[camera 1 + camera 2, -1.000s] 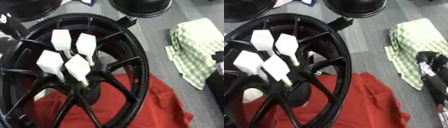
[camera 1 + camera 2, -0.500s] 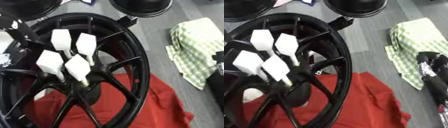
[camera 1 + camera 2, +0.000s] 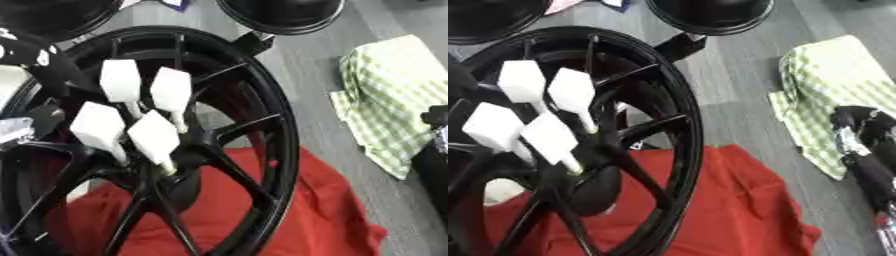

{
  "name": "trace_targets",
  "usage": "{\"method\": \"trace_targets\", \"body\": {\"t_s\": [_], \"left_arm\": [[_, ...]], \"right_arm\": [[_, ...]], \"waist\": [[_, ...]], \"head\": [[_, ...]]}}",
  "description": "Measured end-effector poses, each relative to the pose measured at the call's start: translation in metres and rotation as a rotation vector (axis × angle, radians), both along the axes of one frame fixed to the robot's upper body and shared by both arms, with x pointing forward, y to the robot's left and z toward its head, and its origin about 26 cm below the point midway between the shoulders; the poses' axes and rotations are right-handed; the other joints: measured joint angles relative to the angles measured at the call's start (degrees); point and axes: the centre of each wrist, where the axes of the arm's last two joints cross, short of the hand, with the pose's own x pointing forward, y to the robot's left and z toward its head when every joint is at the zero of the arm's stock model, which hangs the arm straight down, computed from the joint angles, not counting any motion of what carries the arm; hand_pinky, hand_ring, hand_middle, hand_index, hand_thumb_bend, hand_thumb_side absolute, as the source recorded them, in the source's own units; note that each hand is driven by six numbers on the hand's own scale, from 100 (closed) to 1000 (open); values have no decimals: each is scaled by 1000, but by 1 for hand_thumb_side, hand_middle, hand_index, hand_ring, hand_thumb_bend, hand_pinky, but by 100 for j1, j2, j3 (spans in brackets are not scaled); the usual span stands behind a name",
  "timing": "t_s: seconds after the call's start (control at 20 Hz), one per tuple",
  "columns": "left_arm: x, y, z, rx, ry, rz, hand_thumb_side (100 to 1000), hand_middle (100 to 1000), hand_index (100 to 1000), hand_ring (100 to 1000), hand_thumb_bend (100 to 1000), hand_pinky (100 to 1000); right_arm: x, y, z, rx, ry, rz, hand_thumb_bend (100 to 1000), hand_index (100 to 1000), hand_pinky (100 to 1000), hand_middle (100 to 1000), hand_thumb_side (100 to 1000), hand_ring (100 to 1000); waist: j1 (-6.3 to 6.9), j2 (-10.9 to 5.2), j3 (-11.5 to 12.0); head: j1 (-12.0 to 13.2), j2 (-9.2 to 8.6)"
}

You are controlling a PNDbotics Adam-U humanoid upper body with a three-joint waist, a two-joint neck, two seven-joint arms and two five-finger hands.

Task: Pull the pin out of the wheel hub.

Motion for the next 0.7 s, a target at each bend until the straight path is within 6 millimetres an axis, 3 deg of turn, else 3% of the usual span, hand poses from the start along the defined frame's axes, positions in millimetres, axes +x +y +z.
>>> {"method": "trace_targets", "body": {"t_s": [0.7], "left_arm": [[1, -8, -2, -10, 37, -26, 653, 791, 835, 780, 197, 802]], "right_arm": [[2, 2, 1, 7, 0, 6, 100, 685, 869, 560, 443, 762]], "waist": [[22, 79, -76]], "head": [[26, -3]]}}
